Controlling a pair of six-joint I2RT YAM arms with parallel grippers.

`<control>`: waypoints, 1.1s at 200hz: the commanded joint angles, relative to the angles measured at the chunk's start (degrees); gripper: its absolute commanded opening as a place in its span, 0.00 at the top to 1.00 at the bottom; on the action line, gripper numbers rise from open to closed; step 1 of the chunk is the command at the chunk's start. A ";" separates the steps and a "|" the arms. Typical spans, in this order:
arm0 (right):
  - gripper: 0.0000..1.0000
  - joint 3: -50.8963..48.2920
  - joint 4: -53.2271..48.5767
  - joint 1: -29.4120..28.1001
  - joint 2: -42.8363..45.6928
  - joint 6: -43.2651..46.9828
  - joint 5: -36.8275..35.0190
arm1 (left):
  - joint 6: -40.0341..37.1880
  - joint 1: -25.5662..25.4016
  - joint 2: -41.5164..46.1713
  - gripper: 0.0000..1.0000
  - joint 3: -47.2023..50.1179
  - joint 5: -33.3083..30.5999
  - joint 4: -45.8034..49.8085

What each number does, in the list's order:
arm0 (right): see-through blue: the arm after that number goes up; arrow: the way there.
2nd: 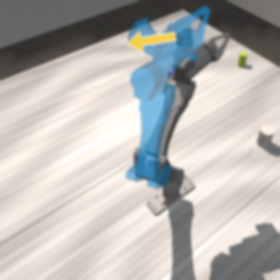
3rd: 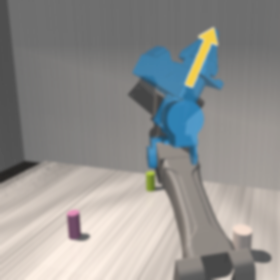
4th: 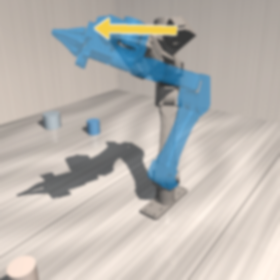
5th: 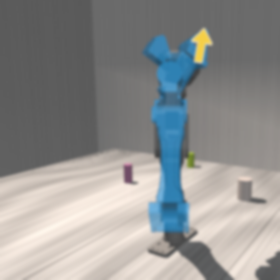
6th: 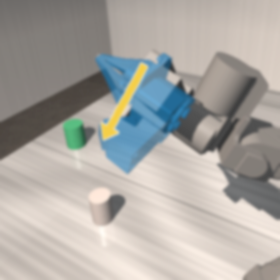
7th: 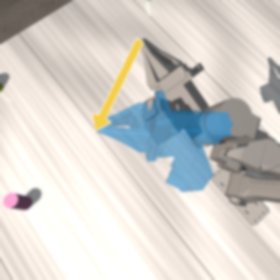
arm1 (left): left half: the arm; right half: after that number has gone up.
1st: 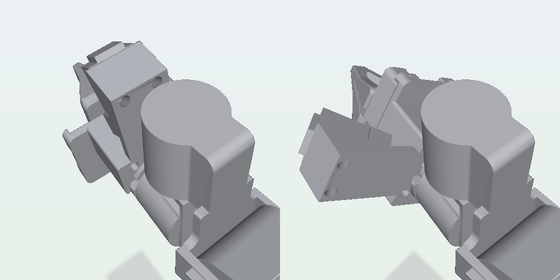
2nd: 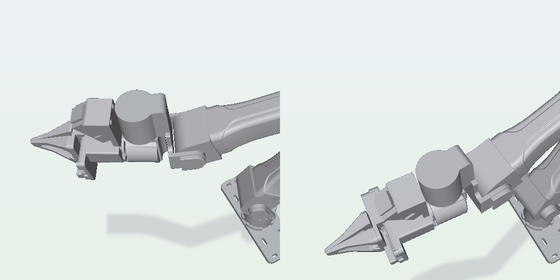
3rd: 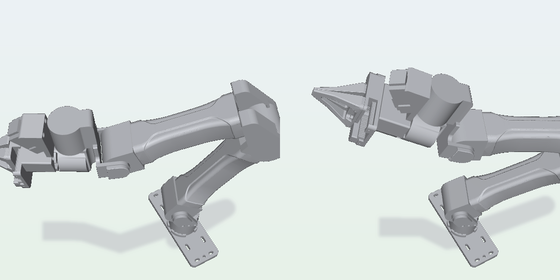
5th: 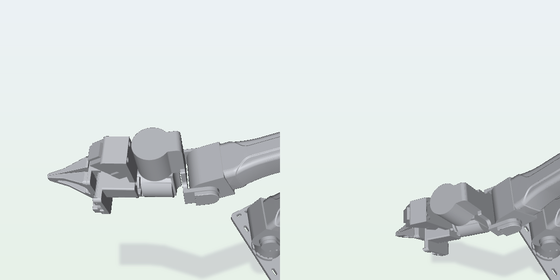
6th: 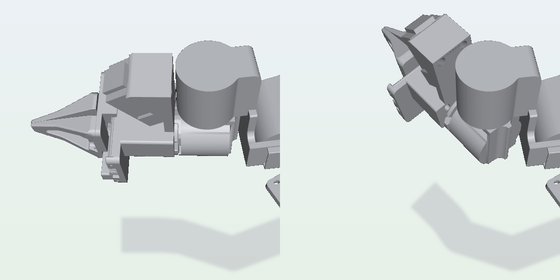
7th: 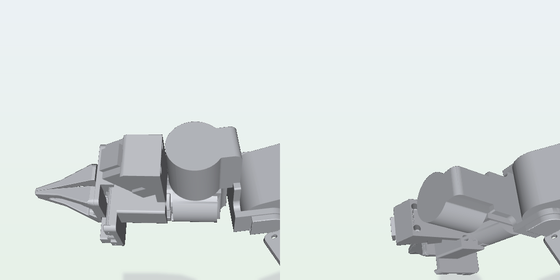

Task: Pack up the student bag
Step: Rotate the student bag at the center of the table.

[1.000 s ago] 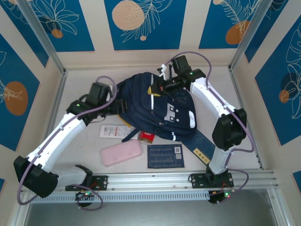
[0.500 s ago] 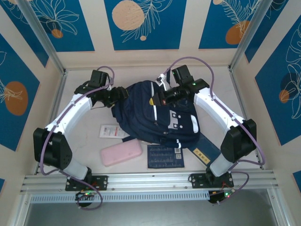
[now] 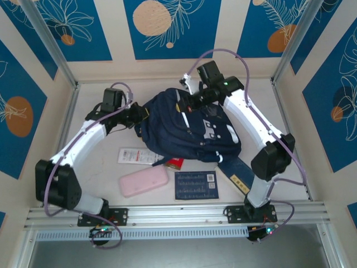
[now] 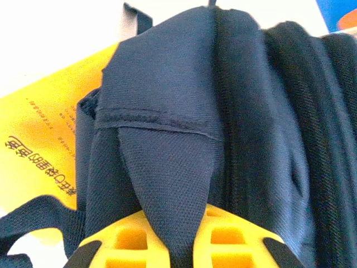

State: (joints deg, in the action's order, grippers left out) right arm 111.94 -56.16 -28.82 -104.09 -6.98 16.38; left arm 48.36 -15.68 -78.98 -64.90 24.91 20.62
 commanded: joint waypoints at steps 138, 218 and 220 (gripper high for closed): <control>0.30 46.46 -25.66 -7.68 -22.21 -22.52 -39.18 | 10.49 -23.62 28.09 1.00 23.60 -28.60 -23.27; 0.13 60.73 -45.53 -9.80 -21.33 -36.42 -46.28 | 13.75 -25.27 27.16 1.00 22.83 -34.88 -23.11; 0.13 60.73 -45.53 -9.84 -21.46 -35.95 -46.51 | 13.73 -25.34 27.13 1.00 22.75 -34.91 -23.04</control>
State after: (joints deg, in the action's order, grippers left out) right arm 171.87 -90.43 -37.63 -125.60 -39.20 -27.51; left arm 61.04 -39.79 -51.94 -40.38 -8.73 2.35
